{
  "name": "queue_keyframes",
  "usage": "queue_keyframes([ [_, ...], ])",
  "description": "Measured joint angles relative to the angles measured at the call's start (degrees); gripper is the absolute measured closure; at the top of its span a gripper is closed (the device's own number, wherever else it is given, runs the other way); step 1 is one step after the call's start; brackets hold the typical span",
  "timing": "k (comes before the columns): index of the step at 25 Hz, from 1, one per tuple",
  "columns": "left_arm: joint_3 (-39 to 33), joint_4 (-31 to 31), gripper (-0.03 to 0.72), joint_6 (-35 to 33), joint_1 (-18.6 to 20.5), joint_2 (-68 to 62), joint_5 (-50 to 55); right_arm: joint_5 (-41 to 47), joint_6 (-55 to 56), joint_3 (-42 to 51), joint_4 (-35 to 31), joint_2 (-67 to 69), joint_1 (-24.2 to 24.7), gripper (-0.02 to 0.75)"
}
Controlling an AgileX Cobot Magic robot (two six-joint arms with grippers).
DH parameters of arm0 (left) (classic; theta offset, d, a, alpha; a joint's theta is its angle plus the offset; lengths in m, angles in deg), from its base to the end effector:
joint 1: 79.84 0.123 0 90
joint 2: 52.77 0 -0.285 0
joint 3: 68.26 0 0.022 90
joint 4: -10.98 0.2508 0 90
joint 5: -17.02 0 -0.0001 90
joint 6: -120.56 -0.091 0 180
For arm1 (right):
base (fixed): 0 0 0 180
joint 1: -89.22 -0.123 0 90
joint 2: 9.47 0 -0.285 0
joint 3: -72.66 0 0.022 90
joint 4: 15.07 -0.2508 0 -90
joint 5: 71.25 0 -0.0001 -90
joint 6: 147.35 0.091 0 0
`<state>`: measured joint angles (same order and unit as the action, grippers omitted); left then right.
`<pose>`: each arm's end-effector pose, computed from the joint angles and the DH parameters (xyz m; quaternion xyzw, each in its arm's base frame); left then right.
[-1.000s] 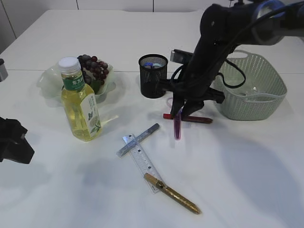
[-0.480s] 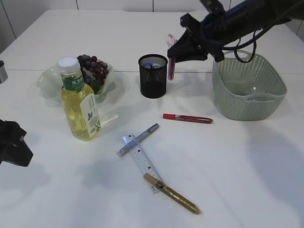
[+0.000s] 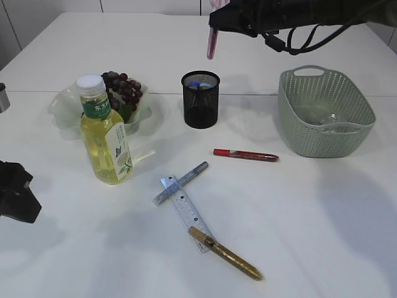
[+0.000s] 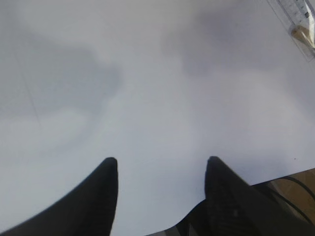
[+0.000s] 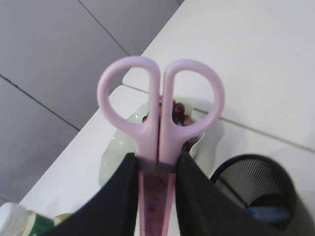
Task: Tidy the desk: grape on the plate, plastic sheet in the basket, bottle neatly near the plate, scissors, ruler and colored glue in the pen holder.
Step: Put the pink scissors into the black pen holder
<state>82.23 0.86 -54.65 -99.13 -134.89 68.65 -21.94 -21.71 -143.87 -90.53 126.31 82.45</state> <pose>0.2117 -0.0874 0.2472 0.0806 0.9832 -0.1049 0.1259 0.4996 0.1266 0.2765 -0.1647 0.7869 0.4211 0.4199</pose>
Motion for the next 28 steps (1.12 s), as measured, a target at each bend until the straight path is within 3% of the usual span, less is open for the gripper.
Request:
queue_keyframes([
  [6,0.0,-0.5,0.274,0.0,0.0,0.0,0.0,-3.6,-16.0,-4.1,-8.7,4.6,0.0,0.545],
  [14,0.0,-0.6,0.276,0.0,0.0,0.0,0.1,-5.7,-33.6,-6.6,-13.1,10.3,-0.8,0.545],
  [18,0.0,-0.6,0.276,0.0,0.0,0.0,0.1,-6.4,-42.5,-6.7,-18.5,12.6,-1.7,0.545],
  [23,0.0,-0.6,0.276,0.0,0.0,0.0,0.1,-7.2,-45.8,-6.7,-20.9,14.8,-1.8,0.540],
  [25,0.0,-0.6,0.276,0.0,0.0,0.0,0.1,-7.5,-46.1,-6.7,-21.3,14.8,-1.8,0.513],
  [28,0.0,-0.6,0.277,0.0,0.0,0.0,0.1,-7.5,-46.2,-6.7,-21.8,14.8,-1.8,0.400],
])
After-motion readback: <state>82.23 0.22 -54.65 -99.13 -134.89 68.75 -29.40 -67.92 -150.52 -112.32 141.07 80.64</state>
